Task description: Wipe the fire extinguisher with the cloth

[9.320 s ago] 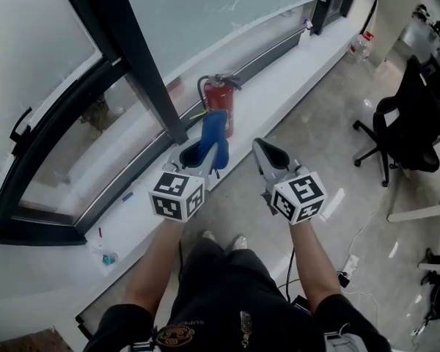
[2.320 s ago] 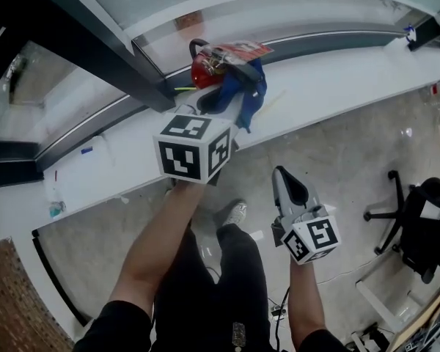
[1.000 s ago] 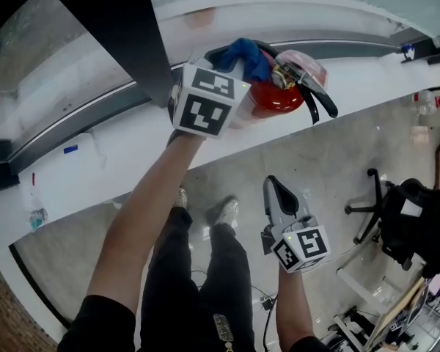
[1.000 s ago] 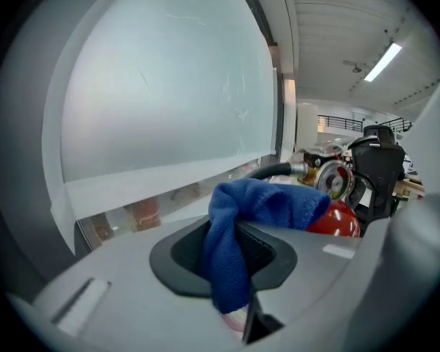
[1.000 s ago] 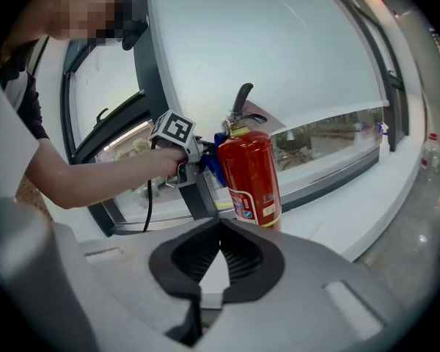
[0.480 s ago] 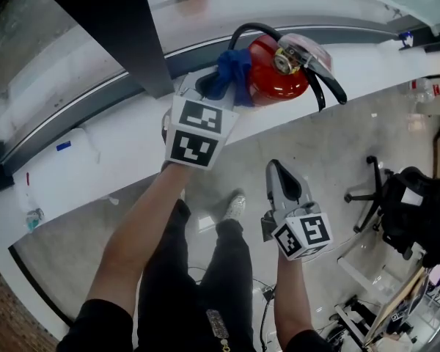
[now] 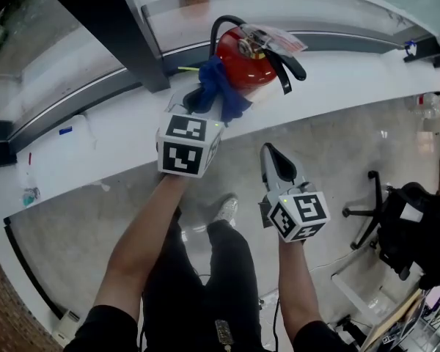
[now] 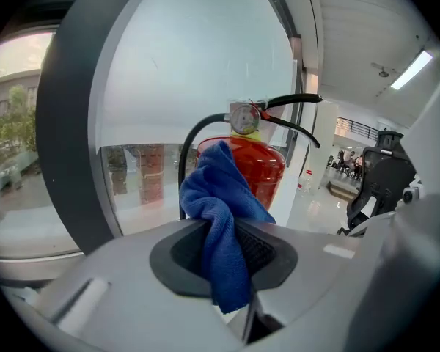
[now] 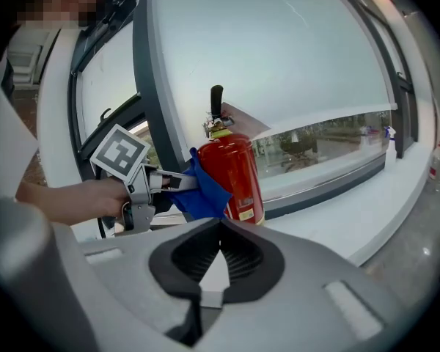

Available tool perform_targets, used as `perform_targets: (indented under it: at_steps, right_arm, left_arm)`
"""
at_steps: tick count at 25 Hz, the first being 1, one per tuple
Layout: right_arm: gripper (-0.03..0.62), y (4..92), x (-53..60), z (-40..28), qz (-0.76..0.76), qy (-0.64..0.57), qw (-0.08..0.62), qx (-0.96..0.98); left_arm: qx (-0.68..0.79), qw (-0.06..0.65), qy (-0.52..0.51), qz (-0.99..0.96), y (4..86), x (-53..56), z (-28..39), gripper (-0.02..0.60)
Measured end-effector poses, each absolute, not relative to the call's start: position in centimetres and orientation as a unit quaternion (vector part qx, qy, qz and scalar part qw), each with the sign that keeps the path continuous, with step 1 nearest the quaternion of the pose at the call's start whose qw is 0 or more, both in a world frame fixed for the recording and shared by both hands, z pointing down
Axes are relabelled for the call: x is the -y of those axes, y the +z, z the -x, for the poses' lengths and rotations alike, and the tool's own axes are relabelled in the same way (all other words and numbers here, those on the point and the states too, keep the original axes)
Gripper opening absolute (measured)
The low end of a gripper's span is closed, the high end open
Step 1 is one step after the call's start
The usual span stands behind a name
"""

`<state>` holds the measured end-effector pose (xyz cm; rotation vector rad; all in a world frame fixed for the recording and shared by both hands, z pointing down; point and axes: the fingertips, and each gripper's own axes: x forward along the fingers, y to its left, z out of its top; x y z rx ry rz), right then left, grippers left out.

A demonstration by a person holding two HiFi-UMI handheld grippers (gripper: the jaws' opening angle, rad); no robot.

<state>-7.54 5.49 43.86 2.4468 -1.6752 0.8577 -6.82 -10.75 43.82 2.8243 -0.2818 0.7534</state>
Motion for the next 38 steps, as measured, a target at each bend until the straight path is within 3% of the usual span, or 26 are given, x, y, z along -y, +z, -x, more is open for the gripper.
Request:
perform_targets:
  at_steps: [17,26,38]
  right_arm:
    - [0.003,46.3,-11.9,4.9,-0.775,0.309,0.009,0.551]
    - [0.003,47.2,-13.5,5.1,-0.772,0.317,0.027,0.550]
    - [0.003,49.4,-11.0,8.6,-0.773,0.336,0.034,0.537]
  left_arm:
    - [0.096,0.153,0.265,-0.947,44.0,2.2,3.6,0.063]
    - [0.048,0.110,0.281,-0.952,45.6,-0.5,-1.1,0.064]
    - [0.089,0.106,0.278,-0.950,48.1,5.2,4.1,0.063]
